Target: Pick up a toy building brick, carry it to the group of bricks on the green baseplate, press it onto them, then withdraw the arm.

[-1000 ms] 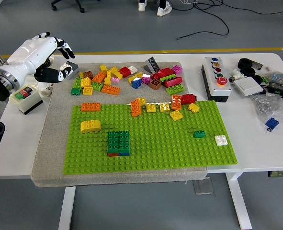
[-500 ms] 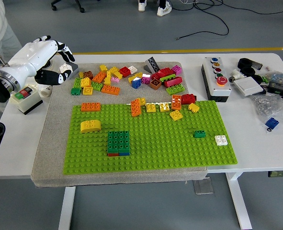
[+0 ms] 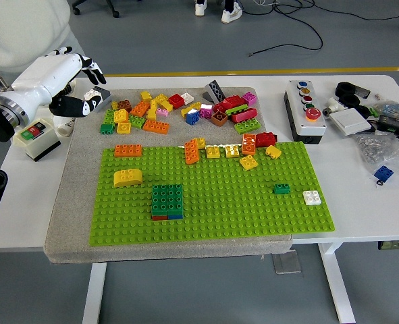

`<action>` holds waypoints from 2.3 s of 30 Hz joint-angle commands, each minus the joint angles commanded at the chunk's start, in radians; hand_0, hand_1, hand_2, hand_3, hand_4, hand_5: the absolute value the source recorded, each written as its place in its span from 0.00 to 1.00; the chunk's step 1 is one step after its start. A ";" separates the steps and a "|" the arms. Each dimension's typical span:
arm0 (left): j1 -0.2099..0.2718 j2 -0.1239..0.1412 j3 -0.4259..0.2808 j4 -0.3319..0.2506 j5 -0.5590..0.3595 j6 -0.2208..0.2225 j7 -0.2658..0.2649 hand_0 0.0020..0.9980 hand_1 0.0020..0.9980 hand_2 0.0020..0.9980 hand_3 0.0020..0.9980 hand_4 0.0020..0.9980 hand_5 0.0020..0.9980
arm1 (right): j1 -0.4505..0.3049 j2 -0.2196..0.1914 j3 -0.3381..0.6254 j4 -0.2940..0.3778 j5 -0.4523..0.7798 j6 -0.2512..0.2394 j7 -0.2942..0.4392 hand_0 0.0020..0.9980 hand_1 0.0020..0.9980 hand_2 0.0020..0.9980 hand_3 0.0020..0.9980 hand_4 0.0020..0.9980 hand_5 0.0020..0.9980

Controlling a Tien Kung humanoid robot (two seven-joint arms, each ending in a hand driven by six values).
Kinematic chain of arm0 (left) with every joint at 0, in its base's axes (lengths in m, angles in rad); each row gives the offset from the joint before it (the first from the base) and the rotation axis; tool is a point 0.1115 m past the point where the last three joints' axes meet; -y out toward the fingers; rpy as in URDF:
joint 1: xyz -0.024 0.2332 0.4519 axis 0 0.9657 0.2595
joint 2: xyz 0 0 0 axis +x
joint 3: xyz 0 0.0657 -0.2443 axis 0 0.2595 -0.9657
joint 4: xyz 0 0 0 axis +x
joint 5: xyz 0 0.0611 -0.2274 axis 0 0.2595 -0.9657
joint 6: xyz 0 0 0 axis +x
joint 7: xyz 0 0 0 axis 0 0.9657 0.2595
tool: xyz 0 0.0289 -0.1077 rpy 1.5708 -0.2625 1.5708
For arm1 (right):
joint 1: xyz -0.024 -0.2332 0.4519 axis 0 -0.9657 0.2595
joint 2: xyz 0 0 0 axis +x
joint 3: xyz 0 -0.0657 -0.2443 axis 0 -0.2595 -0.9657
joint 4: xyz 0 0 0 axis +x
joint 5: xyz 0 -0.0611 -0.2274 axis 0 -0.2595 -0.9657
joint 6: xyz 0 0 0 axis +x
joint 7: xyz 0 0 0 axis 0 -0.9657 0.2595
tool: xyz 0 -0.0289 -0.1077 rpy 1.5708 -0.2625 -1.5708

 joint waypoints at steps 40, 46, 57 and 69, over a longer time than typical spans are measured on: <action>0.055 -0.093 0.107 0.242 0.008 -0.053 -0.070 1.00 0.82 0.71 0.72 0.80 0.13 | 0.002 -0.002 -0.002 0.000 0.000 0.000 0.001 0.75 0.64 0.72 0.63 0.89 0.47; 0.051 -0.097 0.103 0.258 0.008 -0.055 -0.073 1.00 0.82 0.73 0.76 0.84 0.14 | 0.002 -0.003 -0.004 0.000 0.000 0.001 0.002 0.75 0.65 0.72 0.63 0.89 0.47; 0.056 -0.101 0.117 0.288 0.008 -0.029 -0.086 1.00 0.83 0.76 0.79 0.90 0.14 | 0.001 -0.003 -0.005 0.000 0.000 0.001 0.004 0.75 0.64 0.72 0.63 0.89 0.47; 0.051 -0.093 0.144 0.322 0.008 0.003 -0.096 1.00 0.82 0.74 0.75 0.86 0.13 | 0.002 -0.003 -0.005 0.000 0.000 0.000 0.005 0.75 0.64 0.72 0.63 0.89 0.47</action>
